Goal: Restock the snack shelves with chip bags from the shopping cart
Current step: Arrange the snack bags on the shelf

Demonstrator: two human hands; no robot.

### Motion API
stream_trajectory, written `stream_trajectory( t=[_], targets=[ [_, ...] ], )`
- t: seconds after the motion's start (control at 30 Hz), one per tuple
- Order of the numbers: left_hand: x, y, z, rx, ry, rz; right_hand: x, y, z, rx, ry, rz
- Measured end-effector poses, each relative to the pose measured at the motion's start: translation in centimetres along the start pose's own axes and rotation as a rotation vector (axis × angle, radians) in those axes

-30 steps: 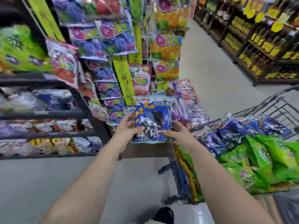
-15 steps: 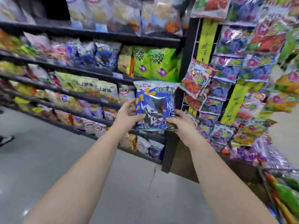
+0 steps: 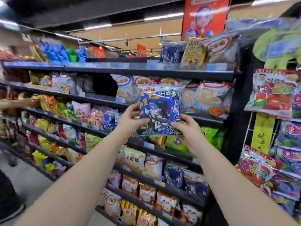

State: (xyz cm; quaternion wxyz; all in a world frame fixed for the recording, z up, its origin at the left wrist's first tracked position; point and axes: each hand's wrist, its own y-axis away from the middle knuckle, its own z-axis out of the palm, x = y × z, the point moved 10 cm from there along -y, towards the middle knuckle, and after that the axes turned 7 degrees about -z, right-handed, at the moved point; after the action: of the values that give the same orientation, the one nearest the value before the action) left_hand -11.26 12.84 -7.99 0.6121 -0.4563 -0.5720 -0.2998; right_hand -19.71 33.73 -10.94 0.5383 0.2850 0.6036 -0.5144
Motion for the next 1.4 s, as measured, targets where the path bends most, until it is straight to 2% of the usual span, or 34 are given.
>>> stream_trajectory(
  t=[0.2,0.43,0.77,1.03,1.17,1.4],
  targets=[
    [6.4,-11.1,-2.0,-0.024,0.037,0.081,-5.6,-10.9,2.8,0.023,-0.030,-0.143],
    [14.7,-21.5,-2.1,-0.080,0.095,0.194,-13.3,-21.1,4.0,0.113,0.104,-0.297],
    [20.8,-34.0,-0.7,-0.169,0.035,0.362,-20.1,-29.8,4.5,0.256,0.501,-0.501],
    [20.1,-41.0,3.2,-0.331,-0.139,0.410,-20.0,-34.0,4.8,0.419,0.834,-0.497],
    [18.1,-42.7,5.3,-0.384,-0.179,0.367,-18.7,-34.7,4.9,0.376,1.108,-0.361],
    [17.3,-43.5,6.5,-0.448,-0.272,0.382,-17.8,-35.7,3.8,0.391,1.370,-0.172]
  ],
)
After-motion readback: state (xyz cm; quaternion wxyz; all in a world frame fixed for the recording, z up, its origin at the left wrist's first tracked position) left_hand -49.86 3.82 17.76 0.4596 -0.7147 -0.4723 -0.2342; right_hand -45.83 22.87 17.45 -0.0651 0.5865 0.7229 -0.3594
